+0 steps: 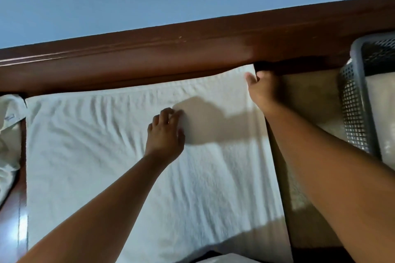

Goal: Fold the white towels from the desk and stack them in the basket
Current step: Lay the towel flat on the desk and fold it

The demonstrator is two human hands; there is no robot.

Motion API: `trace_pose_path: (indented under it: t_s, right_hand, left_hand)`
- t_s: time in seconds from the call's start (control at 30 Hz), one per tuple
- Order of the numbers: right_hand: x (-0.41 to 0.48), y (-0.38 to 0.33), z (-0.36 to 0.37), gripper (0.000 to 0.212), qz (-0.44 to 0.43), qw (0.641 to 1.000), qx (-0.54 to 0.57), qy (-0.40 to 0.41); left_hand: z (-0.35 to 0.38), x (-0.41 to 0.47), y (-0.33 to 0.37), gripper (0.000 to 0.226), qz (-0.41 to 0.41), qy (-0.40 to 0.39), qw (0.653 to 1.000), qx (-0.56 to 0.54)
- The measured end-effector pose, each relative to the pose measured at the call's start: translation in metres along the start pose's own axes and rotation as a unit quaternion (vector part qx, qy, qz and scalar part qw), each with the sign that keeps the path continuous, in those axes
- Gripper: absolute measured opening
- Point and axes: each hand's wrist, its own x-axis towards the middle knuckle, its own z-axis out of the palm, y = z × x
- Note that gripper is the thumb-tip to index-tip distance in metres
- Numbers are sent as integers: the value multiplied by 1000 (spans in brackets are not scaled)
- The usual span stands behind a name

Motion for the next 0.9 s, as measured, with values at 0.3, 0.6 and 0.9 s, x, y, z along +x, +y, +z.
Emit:
trace_pose_path:
  t_s: [0.3,0.6,0.9]
  right_hand:
    - [-118,22,-19,44,-167,976,-138,17]
    - [-302,104,-20,45,-253,910,-249,-212]
    - [-368,78,-3,52,-247,871,-307,-294]
  left_hand:
    - [13,-79,20,56,-2,-73,997,-17]
    - [50,-256,-49,69,-104,-80,991,3]
    - [36,-365,-198,61,-314,-6,947,-67]
